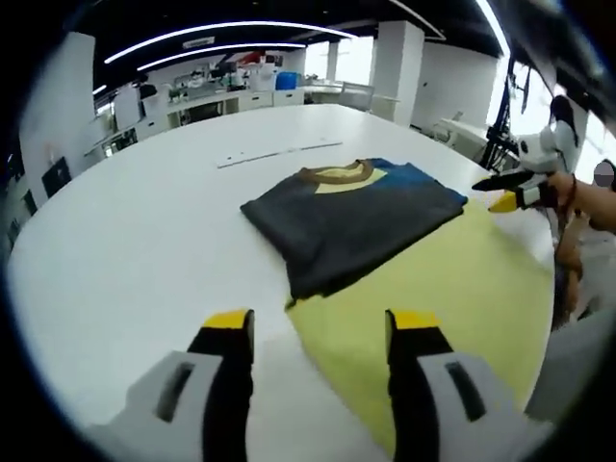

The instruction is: Fold the garment on the visible template until the final outline fits inside the template.

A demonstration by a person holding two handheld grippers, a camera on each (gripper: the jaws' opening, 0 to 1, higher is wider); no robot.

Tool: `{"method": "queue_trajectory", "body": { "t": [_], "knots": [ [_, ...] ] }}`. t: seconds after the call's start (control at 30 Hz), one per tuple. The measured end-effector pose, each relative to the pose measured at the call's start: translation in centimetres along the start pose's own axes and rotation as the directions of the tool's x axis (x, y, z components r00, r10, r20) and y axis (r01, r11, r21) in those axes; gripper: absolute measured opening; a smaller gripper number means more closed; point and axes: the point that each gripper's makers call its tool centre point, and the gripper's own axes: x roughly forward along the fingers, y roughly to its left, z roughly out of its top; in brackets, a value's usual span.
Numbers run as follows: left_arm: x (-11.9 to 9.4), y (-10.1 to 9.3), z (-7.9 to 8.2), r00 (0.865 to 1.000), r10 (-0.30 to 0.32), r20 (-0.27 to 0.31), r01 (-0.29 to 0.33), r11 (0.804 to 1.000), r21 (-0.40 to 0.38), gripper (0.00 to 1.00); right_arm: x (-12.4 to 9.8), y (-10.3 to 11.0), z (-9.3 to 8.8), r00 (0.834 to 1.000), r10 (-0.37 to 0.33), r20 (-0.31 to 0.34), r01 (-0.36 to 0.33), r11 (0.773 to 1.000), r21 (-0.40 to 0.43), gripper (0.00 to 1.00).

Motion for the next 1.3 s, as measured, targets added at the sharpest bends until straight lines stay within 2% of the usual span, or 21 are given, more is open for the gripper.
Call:
{"method": "queue_trajectory", "body": {
  "t": [0.13, 0.27, 0.43, 0.73, 0.87, 1.0, 1.3],
  "knots": [
    [-0.8, -1.1, 0.2, 0.999, -0.028, 0.033, 0.027, 0.999, 0.039, 0.66, -1.1, 1.9, -0.6, 0.999, 0.045, -0.028, -0.045, 0.999, 0.006, 0.94],
    [-1.8, -2.5, 0.2, 0.997, -0.061, 0.051, 0.059, 0.997, 0.043, 0.71, -1.5, 2.8, -1.0, 0.996, 0.079, -0.042, -0.079, 0.997, -0.008, 0.98],
    [-3.1, -3.3, -0.5, 0.993, -0.1, 0.062, 0.098, 0.994, 0.041, 0.77, -3.1, 5.1, -0.9, 0.987, 0.155, -0.039, -0.155, 0.988, -0.005, 0.99],
    [-5.5, -5.8, -1.7, 0.984, -0.166, 0.062, 0.164, 0.986, 0.028, 0.93, -5.2, 8.2, -2.0, 0.972, 0.223, -0.078, -0.23, 0.969, -0.095, 0.99],
    [-6.5, -6.6, -1.6, 0.981, -0.182, 0.075, 0.178, 0.983, 0.048, 0.95, -6.0, 9.7, -3.0, 0.965, 0.238, -0.114, -0.254, 0.955, -0.156, 0.99],
    [-7.5, -7.7, -1.5, 0.975, -0.205, 0.086, 0.2, 0.978, 0.062, 0.97, -6.8, 11.1, -3.8, 0.958, 0.252, -0.134, -0.273, 0.946, -0.175, 0.99],
    [-8.9, -10.3, -3.1, 0.967, -0.247, 0.056, 0.239, 0.964, 0.118, 0.95, -8.2, 12.6, -6.0, 0.956, 0.242, -0.168, -0.273, 0.941, -0.199, 0.99]
  ]
}}
